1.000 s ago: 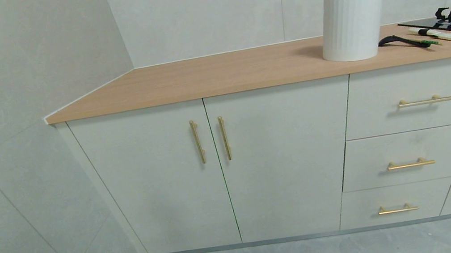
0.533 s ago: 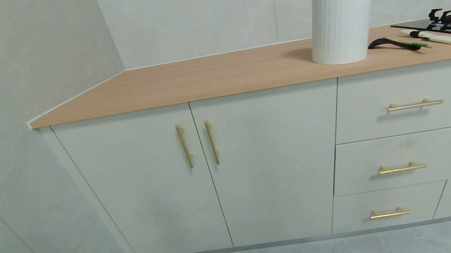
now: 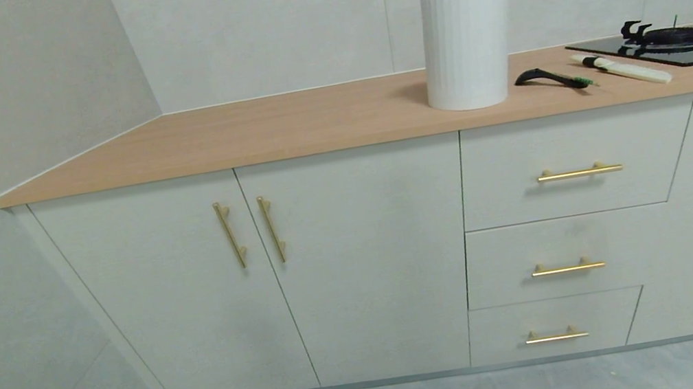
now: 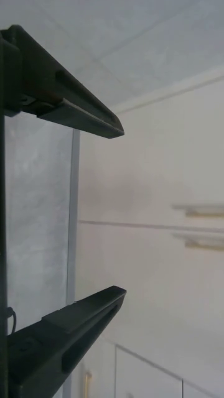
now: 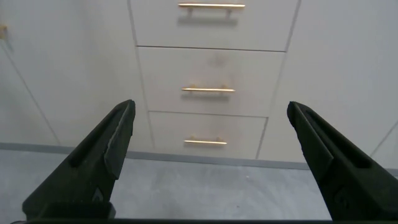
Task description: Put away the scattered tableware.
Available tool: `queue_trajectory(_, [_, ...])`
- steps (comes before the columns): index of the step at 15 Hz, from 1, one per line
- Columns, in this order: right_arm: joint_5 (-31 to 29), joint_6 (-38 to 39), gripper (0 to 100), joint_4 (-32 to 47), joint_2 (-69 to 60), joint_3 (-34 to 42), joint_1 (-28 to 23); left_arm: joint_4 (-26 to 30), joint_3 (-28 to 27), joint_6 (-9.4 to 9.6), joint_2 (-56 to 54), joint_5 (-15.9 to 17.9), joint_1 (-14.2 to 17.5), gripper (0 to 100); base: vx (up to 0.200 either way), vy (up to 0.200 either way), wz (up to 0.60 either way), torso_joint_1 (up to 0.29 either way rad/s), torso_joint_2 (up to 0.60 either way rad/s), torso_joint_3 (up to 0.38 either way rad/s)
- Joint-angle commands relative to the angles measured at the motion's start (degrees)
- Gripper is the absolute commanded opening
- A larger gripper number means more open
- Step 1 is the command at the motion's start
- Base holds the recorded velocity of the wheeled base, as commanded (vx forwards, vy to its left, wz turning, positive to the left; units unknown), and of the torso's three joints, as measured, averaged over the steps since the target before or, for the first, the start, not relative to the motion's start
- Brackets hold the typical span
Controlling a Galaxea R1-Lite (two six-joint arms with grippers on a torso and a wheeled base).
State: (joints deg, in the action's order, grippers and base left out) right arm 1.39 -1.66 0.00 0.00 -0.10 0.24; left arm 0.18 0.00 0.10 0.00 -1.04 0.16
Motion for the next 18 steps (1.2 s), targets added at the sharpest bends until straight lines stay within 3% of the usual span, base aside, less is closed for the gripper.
queue_trajectory(1, [0.02, -0.01, 100, 0.0, 0.09, 0.01, 0.02, -0.01, 0.0, -0.01, 0.0, -0.02, 0.02, 100, 0.0, -0.2, 0.0, 0.002, 0.0, -0.002])
queue_trajectory(10, [0.02, 0.16, 100, 0.0, 0.09, 0.01, 0.02, -0.01, 0.0, -0.1, 0.0, -0.11, 0.02, 100, 0.0, -0.022, 0.0, 0.0, 0.0, 0.001])
queue_trajectory(13, [0.02, 0.08, 100, 0.0, 0.09, 0.01, 0.02, -0.01, 0.0, -0.1, 0.0, -0.11, 0.02, 100, 0.2, 0.0, 0.0, -0.001, 0.01, 0.007])
queue_trajectory(18, [0.1, 0.08, 100, 0.0, 0.0, 0.01, 0.02, -0.01, 0.0, -0.19, 0.0, -0.11, 0.02, 100, 0.0, 0.0, 0.0, 0.0, 0.0, 0.0])
